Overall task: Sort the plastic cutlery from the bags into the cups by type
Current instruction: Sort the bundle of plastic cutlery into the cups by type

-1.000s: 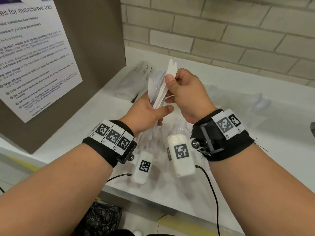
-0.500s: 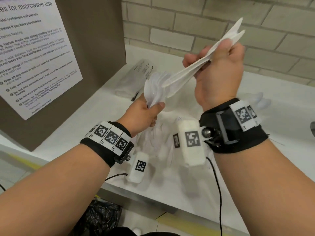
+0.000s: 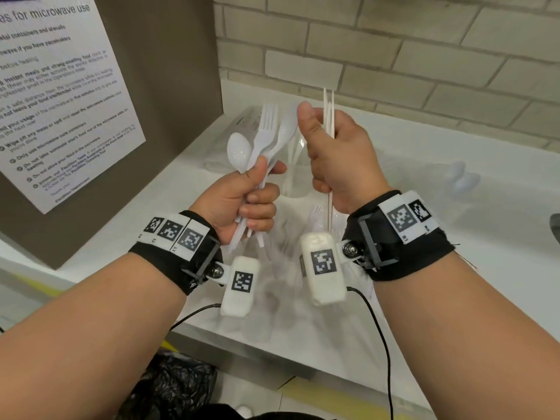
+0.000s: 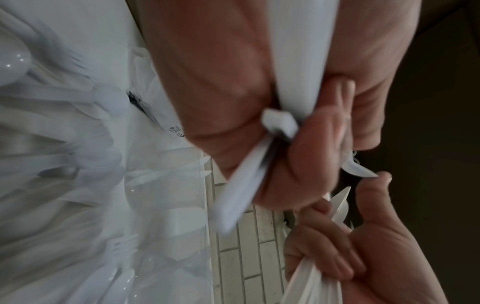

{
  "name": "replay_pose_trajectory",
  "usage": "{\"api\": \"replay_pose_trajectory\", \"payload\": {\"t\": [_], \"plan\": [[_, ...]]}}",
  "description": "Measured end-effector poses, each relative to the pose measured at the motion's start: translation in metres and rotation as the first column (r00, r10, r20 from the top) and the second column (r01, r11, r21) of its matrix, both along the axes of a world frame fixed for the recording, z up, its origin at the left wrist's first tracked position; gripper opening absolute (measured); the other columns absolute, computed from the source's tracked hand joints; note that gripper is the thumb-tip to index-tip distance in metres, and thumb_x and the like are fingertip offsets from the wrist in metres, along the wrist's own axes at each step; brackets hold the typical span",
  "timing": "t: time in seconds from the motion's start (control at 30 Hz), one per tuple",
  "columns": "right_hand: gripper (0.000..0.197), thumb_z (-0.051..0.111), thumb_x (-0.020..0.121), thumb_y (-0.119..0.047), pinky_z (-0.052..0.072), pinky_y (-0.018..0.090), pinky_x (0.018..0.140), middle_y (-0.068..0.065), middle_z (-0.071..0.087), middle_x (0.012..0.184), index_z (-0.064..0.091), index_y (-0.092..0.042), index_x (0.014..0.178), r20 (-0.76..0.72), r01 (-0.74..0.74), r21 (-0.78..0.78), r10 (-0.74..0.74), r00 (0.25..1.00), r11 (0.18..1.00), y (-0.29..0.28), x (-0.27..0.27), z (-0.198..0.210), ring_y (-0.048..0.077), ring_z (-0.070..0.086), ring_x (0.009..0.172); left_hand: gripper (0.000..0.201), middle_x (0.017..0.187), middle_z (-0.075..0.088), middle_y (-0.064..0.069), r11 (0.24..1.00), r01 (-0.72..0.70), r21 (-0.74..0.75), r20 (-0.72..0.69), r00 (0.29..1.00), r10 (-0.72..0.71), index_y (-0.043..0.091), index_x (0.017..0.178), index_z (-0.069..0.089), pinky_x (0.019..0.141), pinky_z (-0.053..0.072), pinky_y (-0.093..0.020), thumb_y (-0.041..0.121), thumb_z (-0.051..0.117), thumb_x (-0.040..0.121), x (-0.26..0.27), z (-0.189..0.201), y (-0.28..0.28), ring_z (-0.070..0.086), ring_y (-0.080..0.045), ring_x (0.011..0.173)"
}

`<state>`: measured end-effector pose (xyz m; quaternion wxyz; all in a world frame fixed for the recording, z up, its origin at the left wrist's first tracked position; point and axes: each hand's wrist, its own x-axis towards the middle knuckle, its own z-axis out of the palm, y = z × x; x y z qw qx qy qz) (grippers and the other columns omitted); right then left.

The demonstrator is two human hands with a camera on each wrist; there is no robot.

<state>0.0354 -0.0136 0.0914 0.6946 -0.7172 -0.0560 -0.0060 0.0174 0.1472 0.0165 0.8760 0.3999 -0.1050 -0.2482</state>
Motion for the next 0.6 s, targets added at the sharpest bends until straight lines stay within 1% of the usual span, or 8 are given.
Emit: {"api": "replay_pose_trajectory", "payload": {"t": [0.1, 0.17, 0.23, 0.3, 0.4, 0.43, 0.5, 0.6], "plan": [[0.022, 0.063, 0.09, -0.039, 0.026, 0.019, 0.039, 0.007, 0.054, 0.067, 0.061, -0.018, 0.083, 0.03, -0.047, -0.032, 0.048, 0.998, 0.998, 0.005, 0.0, 0.006, 0.01, 0.03, 0.034, 0.059, 0.052, 0.032, 0.007, 0.998, 0.032, 0.053, 0.016, 0.999, -0.033, 0.017, 0.108, 0.058, 0.037, 0.033, -0.015, 0.045, 0.083, 0.064, -0.003, -0.001, -0.001, 0.027, -0.001, 0.034], [0.02, 0.061, 0.091, -0.036, 0.027, 0.019, 0.038, 0.007, 0.057, 0.067, 0.061, -0.021, 0.078, 0.069, -0.081, -0.117, 0.09, 0.994, 0.99, 0.008, 0.0, 0.007, 0.008, 0.032, 0.033, 0.05, 0.052, 0.035, 0.005, 0.998, 0.037, 0.057, 0.013, 0.999, -0.038, 0.015, 0.108, 0.061, 0.039, 0.036, -0.017, 0.04, 0.081, 0.07, -0.003, -0.003, -0.005, 0.032, -0.002, 0.035], [0.017, 0.061, 0.092, -0.035, 0.028, 0.018, 0.037, 0.005, 0.056, 0.066, 0.063, -0.022, 0.08, 0.088, -0.084, -0.181, 0.101, 0.991, 0.98, 0.009, 0.0, 0.006, 0.007, 0.033, 0.033, 0.037, 0.053, 0.04, 0.004, 0.998, 0.043, 0.038, -0.003, 0.999, -0.043, 0.013, 0.106, 0.065, 0.041, 0.038, -0.02, 0.035, 0.074, 0.077, -0.003, -0.004, -0.008, 0.036, -0.005, 0.036], [0.016, 0.06, 0.092, -0.036, 0.028, 0.018, 0.037, 0.003, 0.051, 0.066, 0.062, -0.023, 0.083, 0.079, -0.017, -0.176, 0.031, 0.996, 0.984, 0.008, 0.001, 0.006, 0.007, 0.034, 0.035, 0.031, 0.054, 0.042, 0.002, 0.999, 0.04, 0.017, -0.024, 0.999, -0.04, 0.013, 0.11, 0.066, 0.044, 0.038, -0.022, 0.032, 0.062, 0.085, -0.004, -0.003, -0.009, 0.037, -0.006, 0.038], [0.025, 0.061, 0.09, -0.042, 0.028, 0.018, 0.038, 0.001, 0.057, 0.073, 0.061, -0.017, 0.096, -0.039, -0.011, -0.156, 0.005, 0.999, 0.988, 0.003, 0.0, 0.005, 0.004, 0.04, 0.034, 0.037, 0.058, 0.043, 0.001, 0.998, 0.054, -0.01, -0.061, 0.997, -0.055, 0.013, 0.121, 0.061, 0.048, 0.037, -0.024, 0.031, 0.047, 0.091, -0.005, 0.0, -0.008, 0.038, -0.008, 0.042], [0.027, 0.064, 0.089, -0.039, 0.027, 0.017, 0.037, 0.002, 0.063, 0.076, 0.061, -0.014, 0.099, -0.073, -0.05, -0.173, 0.038, 0.997, 0.984, 0.002, -0.001, 0.004, 0.002, 0.043, 0.031, 0.039, 0.06, 0.046, 0.0, 0.998, 0.065, -0.017, -0.065, 0.996, -0.066, 0.013, 0.123, 0.058, 0.05, 0.039, -0.025, 0.031, 0.047, 0.091, -0.005, 0.001, -0.007, 0.04, -0.009, 0.045], [0.018, 0.064, 0.091, -0.025, 0.027, 0.016, 0.035, 0.008, 0.069, 0.077, 0.06, -0.009, 0.098, -0.079, -0.088, -0.218, 0.073, 0.994, 0.972, 0.003, -0.004, 0.001, 0.001, 0.046, 0.027, 0.038, 0.068, 0.054, -0.002, 0.998, 0.057, 0.011, -0.056, 0.997, -0.056, 0.013, 0.124, 0.057, 0.057, 0.046, -0.03, 0.03, 0.05, 0.09, -0.006, 0.002, -0.007, 0.048, -0.012, 0.051], [0.011, 0.056, 0.093, -0.009, 0.028, 0.017, 0.035, -0.003, 0.057, 0.057, 0.062, -0.004, 0.099, -0.043, -0.024, -0.237, 0.015, 0.999, 0.971, 0.002, 0.0, -0.004, 0.0, 0.045, 0.027, 0.037, 0.078, 0.065, -0.005, 0.996, -0.002, 0.091, -0.034, 0.999, 0.005, 0.012, 0.125, 0.059, 0.063, 0.053, -0.035, 0.029, 0.044, 0.095, -0.007, 0.001, -0.006, 0.059, -0.016, 0.058]]}}
